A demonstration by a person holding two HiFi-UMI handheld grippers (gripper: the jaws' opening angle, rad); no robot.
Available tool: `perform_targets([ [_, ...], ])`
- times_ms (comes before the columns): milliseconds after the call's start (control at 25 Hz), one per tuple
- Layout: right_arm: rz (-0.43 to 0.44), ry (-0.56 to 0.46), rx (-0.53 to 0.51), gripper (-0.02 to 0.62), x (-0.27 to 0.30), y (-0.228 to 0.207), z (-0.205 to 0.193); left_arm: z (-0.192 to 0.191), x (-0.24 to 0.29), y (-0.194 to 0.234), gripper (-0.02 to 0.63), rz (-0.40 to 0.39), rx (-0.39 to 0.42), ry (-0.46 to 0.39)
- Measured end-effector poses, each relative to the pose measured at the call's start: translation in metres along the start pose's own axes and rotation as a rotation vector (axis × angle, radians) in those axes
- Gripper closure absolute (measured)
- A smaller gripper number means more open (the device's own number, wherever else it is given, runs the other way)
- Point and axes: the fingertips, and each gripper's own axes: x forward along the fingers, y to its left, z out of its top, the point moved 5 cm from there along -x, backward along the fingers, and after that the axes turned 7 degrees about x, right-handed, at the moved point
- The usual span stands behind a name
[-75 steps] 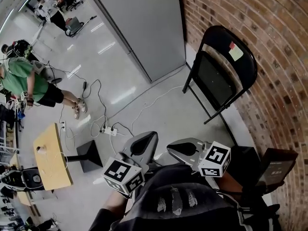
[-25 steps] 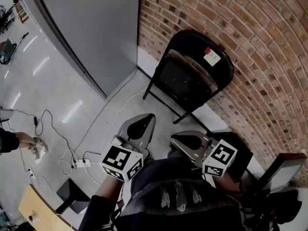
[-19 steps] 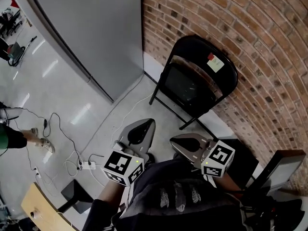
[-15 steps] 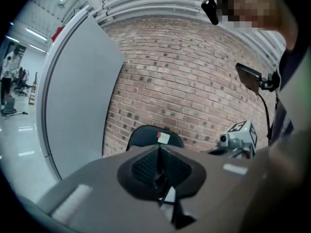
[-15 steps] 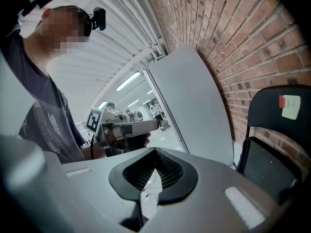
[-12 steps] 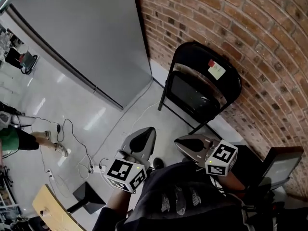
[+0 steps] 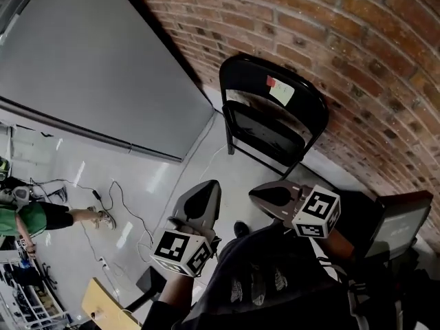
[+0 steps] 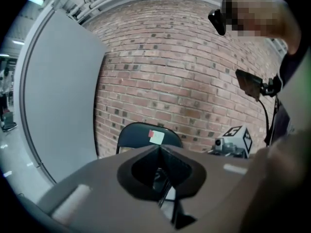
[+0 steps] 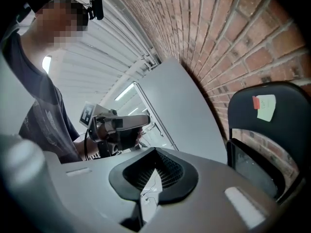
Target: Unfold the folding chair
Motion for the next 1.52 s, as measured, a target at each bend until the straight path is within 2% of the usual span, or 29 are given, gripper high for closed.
perform_targets([
  [200,-0.090,-0.052,0.005,0.594,-0.047,-0.045,0.008,0.009,0.048,-0.032,0.604,-0.047,0.088,0.050],
  [360,-0.191,-0.095,0.030,0.594,-0.088,-0.096,0.014,0.007,0.094,-0.053,0.604,-0.074,0.095,0.094],
  [560,-0.398,-0.119,0.051,0.594,-0.133,-0.168,0.017,-0.008,0.153,-0.065,0.604,-0.102,0.068,0.169],
  [760,-0.609,-0.107,0.044,0.592,-0.159,-0.220,0.013,-0.029,0.202,-0.070,0.604,-0.155,0.020,0.269],
  [840,-0.652,-0.098,0.046,0.484,-0.164,-0.232,0.013,-0.039,0.223,-0.069,0.604,-0.162,-0.001,0.305],
  [1000,-0.721,-0.066,0.042,0.396,-0.165,-0.248,0.008,-0.071,0.258,-0.061,0.603,-0.144,-0.080,0.399],
  [1040,-0.740,-0.053,0.037,0.376,-0.165,-0.252,0.007,-0.082,0.266,-0.058,0.586,-0.142,-0.109,0.424],
  [1120,-0.769,-0.042,0.023,0.350,-0.164,-0.260,0.007,-0.103,0.284,-0.050,0.444,-0.145,-0.173,0.471],
  [1280,-0.785,-0.033,-0.005,0.347,-0.152,-0.275,0.009,-0.136,0.317,-0.034,0.266,-0.139,-0.335,0.549],
  [1520,-0.791,-0.023,-0.034,0.341,-0.141,-0.286,0.012,-0.160,0.356,-0.022,0.222,-0.093,-0.453,0.604],
])
